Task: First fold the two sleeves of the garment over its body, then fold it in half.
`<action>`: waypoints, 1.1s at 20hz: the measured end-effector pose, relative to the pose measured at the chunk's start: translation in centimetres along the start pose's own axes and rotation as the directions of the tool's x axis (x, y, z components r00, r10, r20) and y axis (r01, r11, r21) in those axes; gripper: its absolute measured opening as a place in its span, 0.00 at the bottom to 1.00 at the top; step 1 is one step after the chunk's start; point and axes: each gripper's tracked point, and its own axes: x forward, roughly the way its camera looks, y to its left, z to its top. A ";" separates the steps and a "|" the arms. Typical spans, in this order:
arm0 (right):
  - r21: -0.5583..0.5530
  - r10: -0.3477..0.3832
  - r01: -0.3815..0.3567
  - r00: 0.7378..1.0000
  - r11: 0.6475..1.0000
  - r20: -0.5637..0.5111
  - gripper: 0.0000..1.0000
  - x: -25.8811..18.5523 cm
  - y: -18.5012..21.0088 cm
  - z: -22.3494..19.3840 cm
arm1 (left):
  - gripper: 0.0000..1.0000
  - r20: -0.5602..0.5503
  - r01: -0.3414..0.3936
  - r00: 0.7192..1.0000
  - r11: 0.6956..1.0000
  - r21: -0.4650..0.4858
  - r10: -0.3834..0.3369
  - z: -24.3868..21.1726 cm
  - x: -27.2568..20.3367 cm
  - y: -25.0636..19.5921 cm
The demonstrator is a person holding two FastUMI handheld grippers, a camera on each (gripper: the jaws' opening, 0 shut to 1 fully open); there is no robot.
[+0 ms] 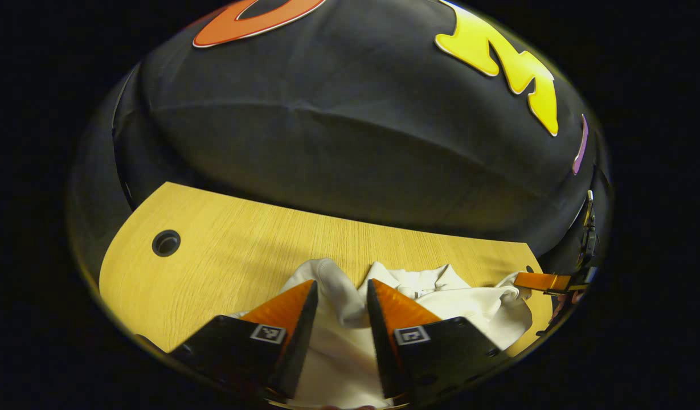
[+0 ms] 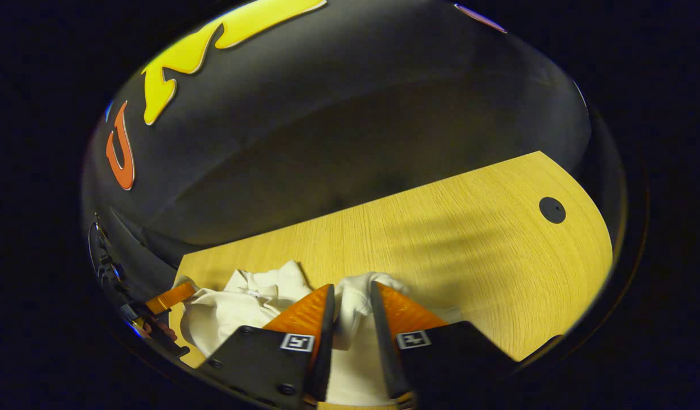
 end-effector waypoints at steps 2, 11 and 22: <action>0.001 0.010 -0.010 0.999 1.000 0.041 0.50 -1.8 0.7 1.3 | 1.00 0.060 -0.023 0.998 0.999 0.043 0.021 2.2 -1.5 0.2; -0.142 0.063 -0.027 0.964 0.990 0.259 0.82 -16.4 5.0 6.5 | 0.99 0.408 -0.127 0.910 0.987 0.095 0.078 13.3 -17.7 -1.5; -0.373 0.164 0.104 0.767 0.922 0.620 0.89 -42.4 12.4 6.3 | 0.98 0.665 -0.191 0.741 0.978 0.080 0.090 14.2 -41.6 -6.6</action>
